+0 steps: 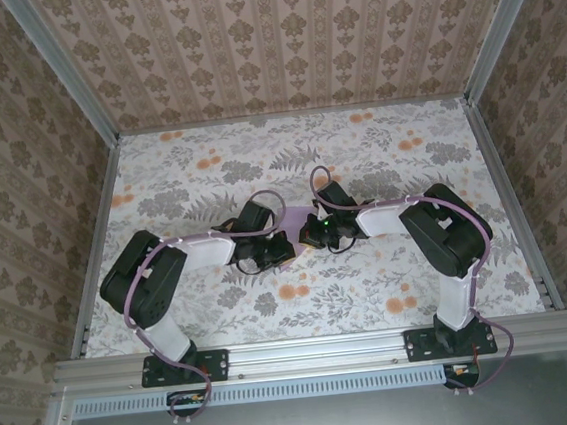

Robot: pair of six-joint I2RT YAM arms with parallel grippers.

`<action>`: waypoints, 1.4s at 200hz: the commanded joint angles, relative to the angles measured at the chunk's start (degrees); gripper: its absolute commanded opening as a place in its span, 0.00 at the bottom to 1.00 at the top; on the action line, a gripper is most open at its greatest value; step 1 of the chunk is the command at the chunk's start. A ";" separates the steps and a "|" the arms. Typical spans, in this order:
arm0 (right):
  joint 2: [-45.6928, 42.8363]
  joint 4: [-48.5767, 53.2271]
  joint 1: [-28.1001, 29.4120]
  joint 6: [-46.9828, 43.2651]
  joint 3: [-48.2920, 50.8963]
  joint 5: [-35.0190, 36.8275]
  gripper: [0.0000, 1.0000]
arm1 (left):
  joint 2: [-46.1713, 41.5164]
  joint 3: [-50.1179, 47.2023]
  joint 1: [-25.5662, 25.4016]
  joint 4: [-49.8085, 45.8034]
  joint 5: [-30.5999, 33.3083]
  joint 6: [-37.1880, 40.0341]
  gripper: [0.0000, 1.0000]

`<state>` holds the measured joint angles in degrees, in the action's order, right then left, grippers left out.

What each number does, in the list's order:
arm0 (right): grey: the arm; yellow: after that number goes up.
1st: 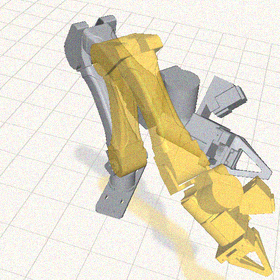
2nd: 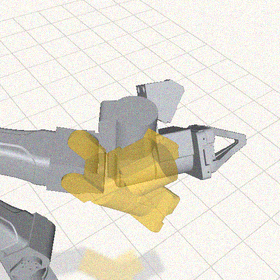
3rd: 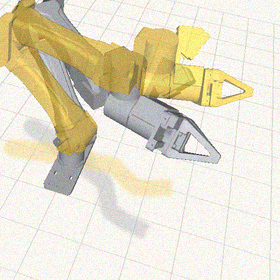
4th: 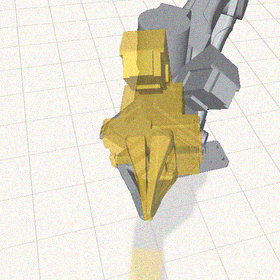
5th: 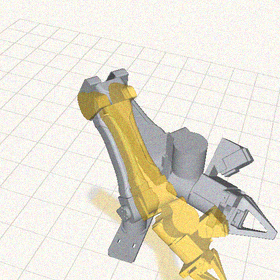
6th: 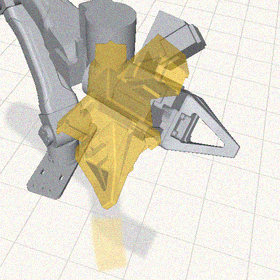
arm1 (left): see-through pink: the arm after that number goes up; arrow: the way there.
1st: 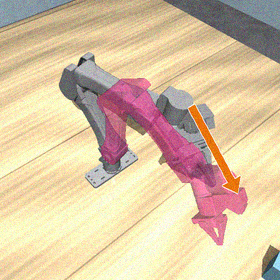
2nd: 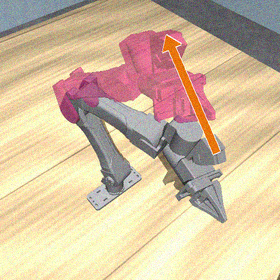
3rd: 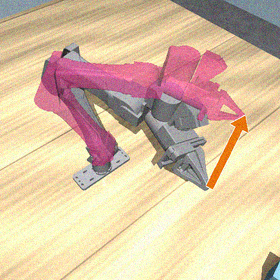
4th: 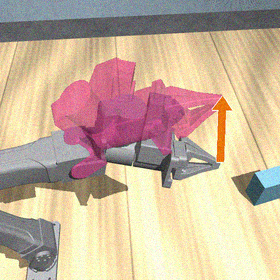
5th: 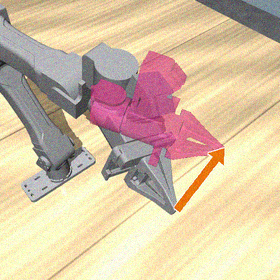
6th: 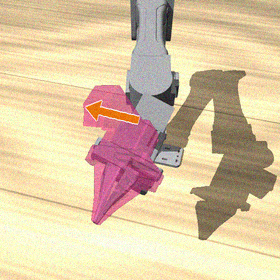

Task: Fold a paper plane with a square sheet of paper (pick it up from the middle)
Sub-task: Third fold the triangle at the center of the table.

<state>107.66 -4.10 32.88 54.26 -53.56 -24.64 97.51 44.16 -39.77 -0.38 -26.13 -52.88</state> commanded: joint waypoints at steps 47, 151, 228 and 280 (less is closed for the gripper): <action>4.88 8.36 -0.10 0.78 1.71 4.42 0.00 | -4.27 -2.12 0.40 -1.58 -2.03 -0.19 0.06; 6.15 8.50 -0.10 0.93 1.44 3.99 0.00 | -4.90 -2.61 -0.84 -4.44 -2.51 -0.43 0.09; 6.38 9.20 -0.06 0.65 1.36 4.05 0.00 | -4.24 -4.29 0.41 -6.07 1.14 -0.20 0.09; 6.51 9.89 -0.10 0.49 1.22 4.23 0.00 | -4.35 -6.51 1.01 -4.36 0.97 -1.07 0.08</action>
<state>108.86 -4.14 32.73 54.28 -54.43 -25.80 92.29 39.55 -39.27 -3.81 -26.33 -52.95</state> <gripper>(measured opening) 0.056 0.089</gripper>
